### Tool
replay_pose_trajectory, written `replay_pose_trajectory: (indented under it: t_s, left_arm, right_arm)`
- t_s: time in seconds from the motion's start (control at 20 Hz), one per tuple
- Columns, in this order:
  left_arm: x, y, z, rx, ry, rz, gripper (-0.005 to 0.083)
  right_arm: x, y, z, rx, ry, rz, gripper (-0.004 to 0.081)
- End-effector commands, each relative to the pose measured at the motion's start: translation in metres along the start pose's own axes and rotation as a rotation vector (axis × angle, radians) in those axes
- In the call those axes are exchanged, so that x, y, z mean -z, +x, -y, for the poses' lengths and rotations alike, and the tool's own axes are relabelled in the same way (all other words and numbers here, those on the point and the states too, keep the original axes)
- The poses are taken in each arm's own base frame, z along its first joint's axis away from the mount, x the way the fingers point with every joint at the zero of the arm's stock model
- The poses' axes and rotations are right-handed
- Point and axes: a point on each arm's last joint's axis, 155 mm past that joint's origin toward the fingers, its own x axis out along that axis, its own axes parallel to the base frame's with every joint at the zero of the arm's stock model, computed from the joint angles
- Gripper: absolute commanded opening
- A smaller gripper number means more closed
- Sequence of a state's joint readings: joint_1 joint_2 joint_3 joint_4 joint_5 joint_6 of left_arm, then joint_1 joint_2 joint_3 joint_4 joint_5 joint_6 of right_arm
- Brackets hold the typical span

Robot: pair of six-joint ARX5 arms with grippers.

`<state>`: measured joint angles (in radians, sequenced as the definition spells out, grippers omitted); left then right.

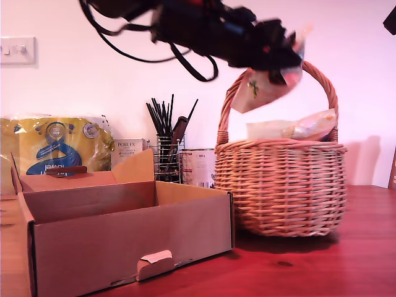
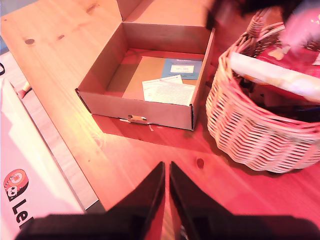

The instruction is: Move the bags of Easter eggs from the cardboard box on the left into the woven basket on the right side.

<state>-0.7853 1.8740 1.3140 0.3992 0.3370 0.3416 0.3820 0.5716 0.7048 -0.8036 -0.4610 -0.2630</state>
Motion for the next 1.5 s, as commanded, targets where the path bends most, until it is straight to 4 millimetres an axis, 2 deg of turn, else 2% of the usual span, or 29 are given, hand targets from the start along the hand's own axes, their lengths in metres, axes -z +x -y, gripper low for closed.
replay_pose_trajectory:
  t_s: [0.0, 0.2, 0.35, 0.4, 0.45, 0.5, 0.55, 0.6, 0.85, 0.95, 1.0, 1.05, 1.2, 1.25, 1.45]
  left_arm:
    - [0.024, 0.008, 0.009, 0.018, -0.021, -0.048, 0.0233]
    - [0.053, 0.013, 0.011, 0.011, -0.031, -0.123, 0.0233]
    - [0.057, 0.013, 0.008, -0.005, -0.035, -0.143, 0.0242]
    - [0.058, 0.013, 0.008, -0.01, -0.035, -0.147, 0.0302]
    - [0.059, 0.013, 0.008, -0.009, -0.035, -0.148, 0.0429]
    - [0.059, 0.013, 0.008, -0.009, -0.035, -0.148, 0.0591]
    - [0.06, 0.013, 0.009, -0.015, -0.035, -0.156, 0.0704]
    - [0.06, 0.013, 0.011, -0.02, -0.034, -0.167, 0.075]
    - [0.05, -0.003, 0.012, -0.045, -0.038, -0.235, 0.0736]
    - [0.04, -0.016, 0.012, -0.042, -0.055, -0.254, 0.0651]
    - [0.035, -0.023, 0.014, -0.038, -0.073, -0.265, 0.0567]
    - [0.03, -0.03, 0.014, -0.035, -0.086, -0.275, 0.0453]
    - [0.021, -0.051, 0.019, -0.021, -0.115, -0.318, 0.0023]
    - [0.022, -0.057, 0.02, -0.017, -0.126, -0.339, -0.0018]
    - [0.026, -0.083, 0.016, -0.04, -0.198, -0.386, -0.0019]
  right_arm:
    - [-0.007, -0.003, -0.001, 0.0, -0.011, 0.02, -0.0013]
    - [-0.008, -0.003, -0.001, 0.0, -0.012, 0.022, -0.0013]
    - [-0.008, -0.003, -0.001, -0.001, -0.012, 0.022, -0.0013]
    - [-0.008, -0.003, -0.001, -0.001, -0.012, 0.022, -0.0013]
    - [-0.008, -0.003, -0.001, -0.001, -0.012, 0.022, -0.0013]
    - [-0.008, -0.003, -0.001, -0.001, -0.012, 0.022, -0.0013]
    - [-0.008, -0.003, -0.001, -0.001, -0.012, 0.022, -0.0013]
    - [-0.008, -0.003, -0.001, -0.001, -0.012, 0.022, -0.0013]
    - [-0.009, -0.003, -0.001, 0.0, -0.014, 0.026, -0.0013]
    - [-0.01, -0.003, -0.001, 0.001, -0.016, 0.03, -0.0013]
    - [-0.011, -0.003, 0.0, 0.002, -0.018, 0.034, -0.0013]
    - [-0.013, -0.003, 0.0, 0.004, -0.021, 0.039, -0.0013]
    - [-0.02, -0.004, 0.003, 0.019, -0.036, 0.067, -0.0013]
    - [-0.023, -0.004, 0.006, 0.031, -0.039, 0.078, -0.0013]
    - [-0.039, -0.009, 0.029, 0.14, -0.027, 0.139, -0.0013]
